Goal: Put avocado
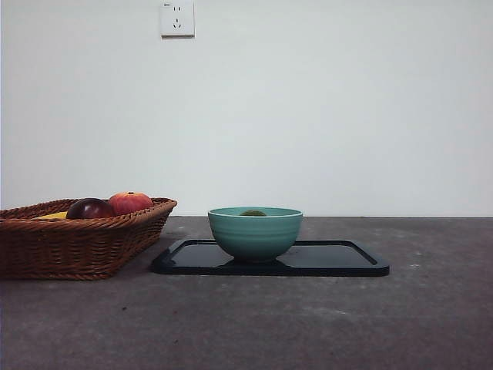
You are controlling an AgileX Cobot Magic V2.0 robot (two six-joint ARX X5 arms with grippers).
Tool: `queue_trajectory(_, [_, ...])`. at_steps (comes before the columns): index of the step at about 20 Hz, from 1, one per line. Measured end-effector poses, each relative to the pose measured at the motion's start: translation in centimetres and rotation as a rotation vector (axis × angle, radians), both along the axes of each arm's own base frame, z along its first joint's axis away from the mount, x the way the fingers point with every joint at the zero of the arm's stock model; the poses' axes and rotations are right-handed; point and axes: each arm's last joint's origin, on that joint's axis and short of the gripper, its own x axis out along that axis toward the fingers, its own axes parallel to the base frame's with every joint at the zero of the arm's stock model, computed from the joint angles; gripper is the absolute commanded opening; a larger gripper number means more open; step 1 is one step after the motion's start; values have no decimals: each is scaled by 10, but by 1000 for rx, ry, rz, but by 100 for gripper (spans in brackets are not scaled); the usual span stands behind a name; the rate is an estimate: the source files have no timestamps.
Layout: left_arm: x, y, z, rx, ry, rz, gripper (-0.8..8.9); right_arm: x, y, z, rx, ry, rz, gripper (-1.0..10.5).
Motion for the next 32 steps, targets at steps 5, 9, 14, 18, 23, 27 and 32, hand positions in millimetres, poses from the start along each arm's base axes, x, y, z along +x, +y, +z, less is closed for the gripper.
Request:
queue_trajectory(5, [37, -3, -36, -36, -350, 110, 16, 0, 0, 0, 0, 0, 0, 18])
queue_trajectory(9, [56, -4, -101, -48, -397, 155, 16, 0, 0, 0, 0, 0, 0, 18])
queue_trajectory(14, [64, 2, -158, -96, -291, 256, 16, 0, 0, 0, 0, 0, 0, 18])
queue_trajectory(18, [64, 4, -164, -126, -305, 262, 16, 0, 0, 0, 0, 0, 0, 18])
queue_trajectory(23, [65, 5, -164, -129, -344, 257, 16, 0, 0, 0, 0, 0, 0, 18])
queue_trajectory(27, [63, 6, -163, -76, -374, 249, 16, 0, 0, 0, 0, 0, 0, 18])
queue_trajectory(32, [63, 8, -163, -42, -377, 255, 16, 0, 0, 0, 0, 0, 0, 18])
